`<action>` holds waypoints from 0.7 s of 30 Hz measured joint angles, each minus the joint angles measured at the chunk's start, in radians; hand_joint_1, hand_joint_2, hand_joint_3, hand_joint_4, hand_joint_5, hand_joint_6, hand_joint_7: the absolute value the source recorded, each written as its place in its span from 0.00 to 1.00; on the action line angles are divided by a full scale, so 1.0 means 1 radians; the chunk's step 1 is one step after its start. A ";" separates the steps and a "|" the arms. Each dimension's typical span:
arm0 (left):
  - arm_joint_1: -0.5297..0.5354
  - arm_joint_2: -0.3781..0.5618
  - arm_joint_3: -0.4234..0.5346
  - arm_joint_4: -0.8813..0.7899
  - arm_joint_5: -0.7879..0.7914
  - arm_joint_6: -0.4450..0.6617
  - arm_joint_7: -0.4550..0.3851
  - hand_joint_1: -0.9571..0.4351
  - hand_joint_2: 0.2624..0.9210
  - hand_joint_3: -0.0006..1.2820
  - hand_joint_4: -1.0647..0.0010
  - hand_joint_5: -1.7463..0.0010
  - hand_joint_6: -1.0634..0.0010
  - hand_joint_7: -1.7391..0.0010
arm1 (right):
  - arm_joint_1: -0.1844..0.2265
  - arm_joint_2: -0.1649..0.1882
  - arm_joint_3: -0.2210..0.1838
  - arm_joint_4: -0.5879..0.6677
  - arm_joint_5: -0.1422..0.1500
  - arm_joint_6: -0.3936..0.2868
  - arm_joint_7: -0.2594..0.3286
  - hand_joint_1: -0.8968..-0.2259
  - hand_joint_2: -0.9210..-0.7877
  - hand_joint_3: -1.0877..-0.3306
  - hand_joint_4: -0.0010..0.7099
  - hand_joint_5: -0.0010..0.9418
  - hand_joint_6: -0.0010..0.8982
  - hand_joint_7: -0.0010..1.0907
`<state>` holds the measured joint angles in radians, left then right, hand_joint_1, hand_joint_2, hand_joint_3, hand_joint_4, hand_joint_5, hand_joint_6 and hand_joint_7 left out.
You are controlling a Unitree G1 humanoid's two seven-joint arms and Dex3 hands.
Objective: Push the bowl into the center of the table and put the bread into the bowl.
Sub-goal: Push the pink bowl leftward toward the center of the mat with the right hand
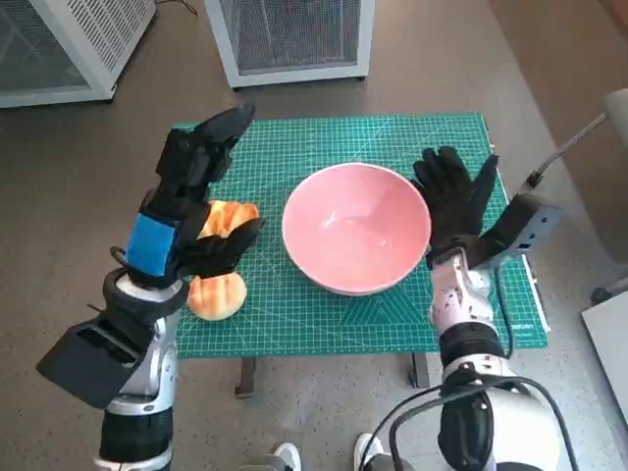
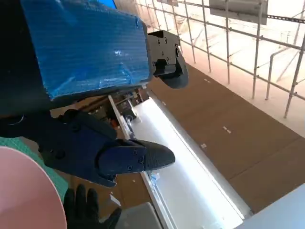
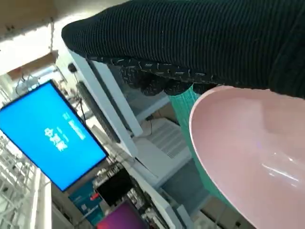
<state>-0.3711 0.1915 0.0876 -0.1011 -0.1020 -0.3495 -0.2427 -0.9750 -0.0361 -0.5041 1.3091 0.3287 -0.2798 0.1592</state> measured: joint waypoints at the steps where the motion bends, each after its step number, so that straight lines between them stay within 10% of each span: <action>1: 0.000 0.000 0.001 -0.001 0.000 0.000 0.000 0.37 1.00 0.29 0.83 0.93 0.99 0.62 | -0.001 0.004 -0.001 0.000 0.000 0.003 0.000 0.92 0.00 0.63 0.67 0.02 0.34 0.49; 21: 0.024 0.000 0.004 -0.018 0.005 -0.001 0.009 0.36 1.00 0.29 0.82 0.96 0.96 0.65 | -0.026 0.017 0.016 0.003 -0.021 0.020 -0.010 0.91 0.00 0.66 0.69 0.02 0.34 0.49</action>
<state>-0.3468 0.1919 0.0914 -0.1193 -0.0970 -0.3501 -0.2340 -1.0014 -0.0189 -0.4879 1.3123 0.3076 -0.2603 0.1492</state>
